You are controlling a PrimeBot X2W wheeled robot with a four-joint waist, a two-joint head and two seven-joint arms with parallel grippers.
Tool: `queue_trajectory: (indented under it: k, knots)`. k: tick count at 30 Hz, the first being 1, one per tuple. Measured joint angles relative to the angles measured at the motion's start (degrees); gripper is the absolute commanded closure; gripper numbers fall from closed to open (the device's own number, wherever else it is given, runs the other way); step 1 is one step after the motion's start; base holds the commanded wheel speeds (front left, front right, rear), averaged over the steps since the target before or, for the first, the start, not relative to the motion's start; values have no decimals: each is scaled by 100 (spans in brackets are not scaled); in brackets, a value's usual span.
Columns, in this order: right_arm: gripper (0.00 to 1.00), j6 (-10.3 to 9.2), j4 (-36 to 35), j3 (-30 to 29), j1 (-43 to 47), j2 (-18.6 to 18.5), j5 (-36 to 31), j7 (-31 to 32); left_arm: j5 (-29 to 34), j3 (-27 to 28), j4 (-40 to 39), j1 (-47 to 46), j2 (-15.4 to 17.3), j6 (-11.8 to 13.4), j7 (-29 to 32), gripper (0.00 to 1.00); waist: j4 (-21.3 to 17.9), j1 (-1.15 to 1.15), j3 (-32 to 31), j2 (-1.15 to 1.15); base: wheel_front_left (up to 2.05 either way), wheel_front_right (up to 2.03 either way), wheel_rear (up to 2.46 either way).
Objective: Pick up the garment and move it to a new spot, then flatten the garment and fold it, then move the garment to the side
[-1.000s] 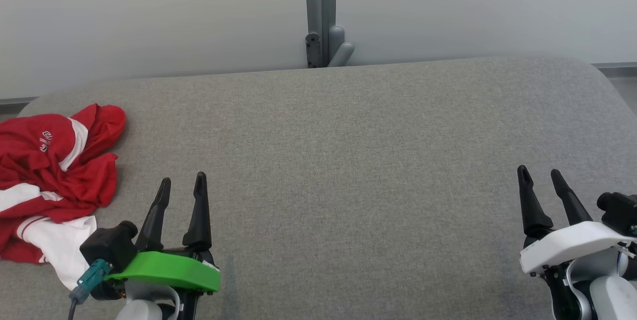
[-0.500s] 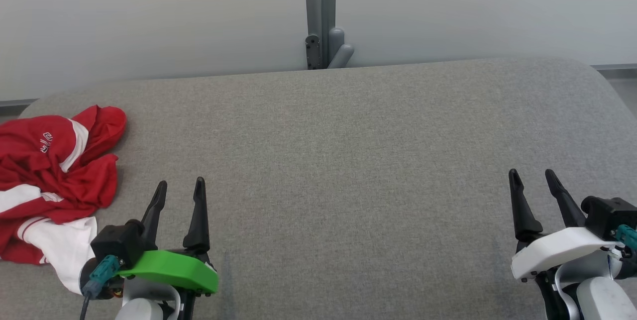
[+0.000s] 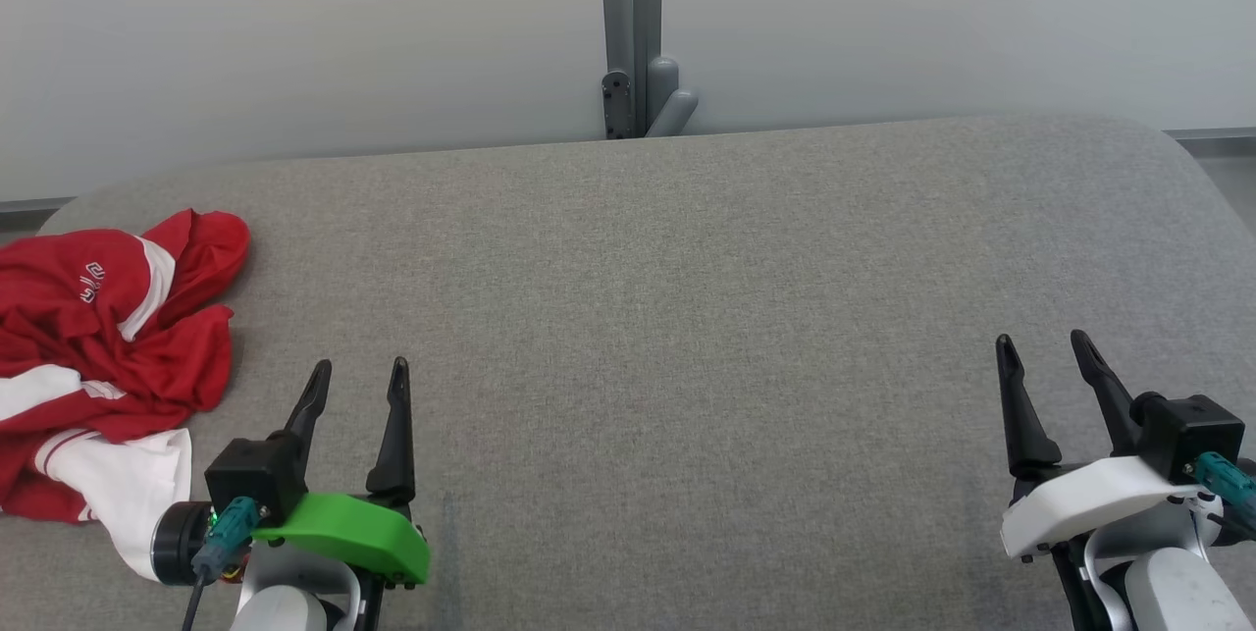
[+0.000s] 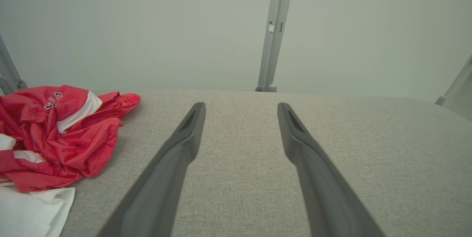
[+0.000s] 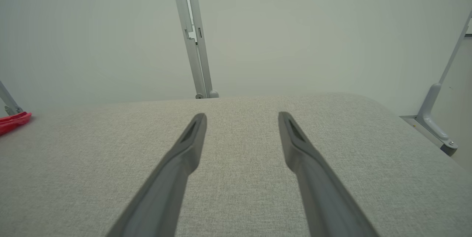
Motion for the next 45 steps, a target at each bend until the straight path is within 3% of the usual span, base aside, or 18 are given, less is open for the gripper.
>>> queue_trajectory:
  k: [23,45]
  knots:
    - [0,0,212,35,1,129,-379,-305,602,-36,269,-108,21,63,-7,0,29,0,-18,0,0,0,0]
    - [0,1,264,-22,4,165,-192,-196,494,-97,304,-120,15,131,-60,0,63,0,39,0,0,0,0]
